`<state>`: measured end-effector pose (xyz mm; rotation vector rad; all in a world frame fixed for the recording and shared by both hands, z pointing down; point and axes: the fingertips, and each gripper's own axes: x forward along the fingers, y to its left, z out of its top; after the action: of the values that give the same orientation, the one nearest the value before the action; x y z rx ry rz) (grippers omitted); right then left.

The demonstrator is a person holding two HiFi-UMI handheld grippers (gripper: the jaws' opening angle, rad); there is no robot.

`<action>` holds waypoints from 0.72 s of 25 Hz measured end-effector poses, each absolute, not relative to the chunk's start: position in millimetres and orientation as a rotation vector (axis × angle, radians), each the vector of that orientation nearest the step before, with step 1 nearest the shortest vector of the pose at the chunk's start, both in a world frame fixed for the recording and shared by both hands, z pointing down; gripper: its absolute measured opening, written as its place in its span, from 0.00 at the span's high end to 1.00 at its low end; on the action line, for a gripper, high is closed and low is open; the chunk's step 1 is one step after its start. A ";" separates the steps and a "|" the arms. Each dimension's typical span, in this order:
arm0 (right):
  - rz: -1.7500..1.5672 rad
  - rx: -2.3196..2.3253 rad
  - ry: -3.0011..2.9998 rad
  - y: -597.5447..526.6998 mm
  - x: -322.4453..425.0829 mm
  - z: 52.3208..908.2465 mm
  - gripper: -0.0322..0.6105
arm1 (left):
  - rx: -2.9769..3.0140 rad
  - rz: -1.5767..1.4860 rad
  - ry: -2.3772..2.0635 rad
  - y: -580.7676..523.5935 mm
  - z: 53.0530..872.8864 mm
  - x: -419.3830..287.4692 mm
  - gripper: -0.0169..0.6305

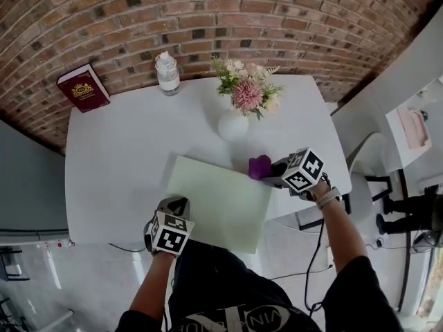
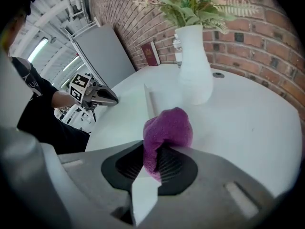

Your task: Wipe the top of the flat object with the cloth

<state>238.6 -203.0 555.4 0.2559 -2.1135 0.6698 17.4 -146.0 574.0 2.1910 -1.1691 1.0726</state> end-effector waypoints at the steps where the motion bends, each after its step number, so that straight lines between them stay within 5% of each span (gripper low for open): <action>1: 0.669 0.264 -2.115 -200.7 242.4 555.4 0.86 | 2.187 1.073 -1.175 -146.6 573.8 17.6 0.95; 9: 0.539 0.353 -2.005 -189.2 287.5 555.5 0.86 | 2.172 1.012 -1.223 -149.8 573.1 15.8 0.95; 16: 0.330 0.471 -2.117 -196.7 275.0 517.0 0.86 | 2.057 0.557 -1.573 -138.1 530.4 -10.6 0.95; 17: 0.304 0.471 -2.139 -196.6 267.9 513.5 0.86 | 2.024 0.510 -1.607 -131.4 525.5 -13.6 0.93; 18: 0.279 0.468 -2.157 -196.0 260.7 510.9 0.86 | 1.993 0.472 -1.630 -123.5 521.7 -15.5 0.77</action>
<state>260.7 -196.0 510.9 0.4677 -2.1570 0.2791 -15.5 -123.5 521.7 1.9933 -1.6304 0.4722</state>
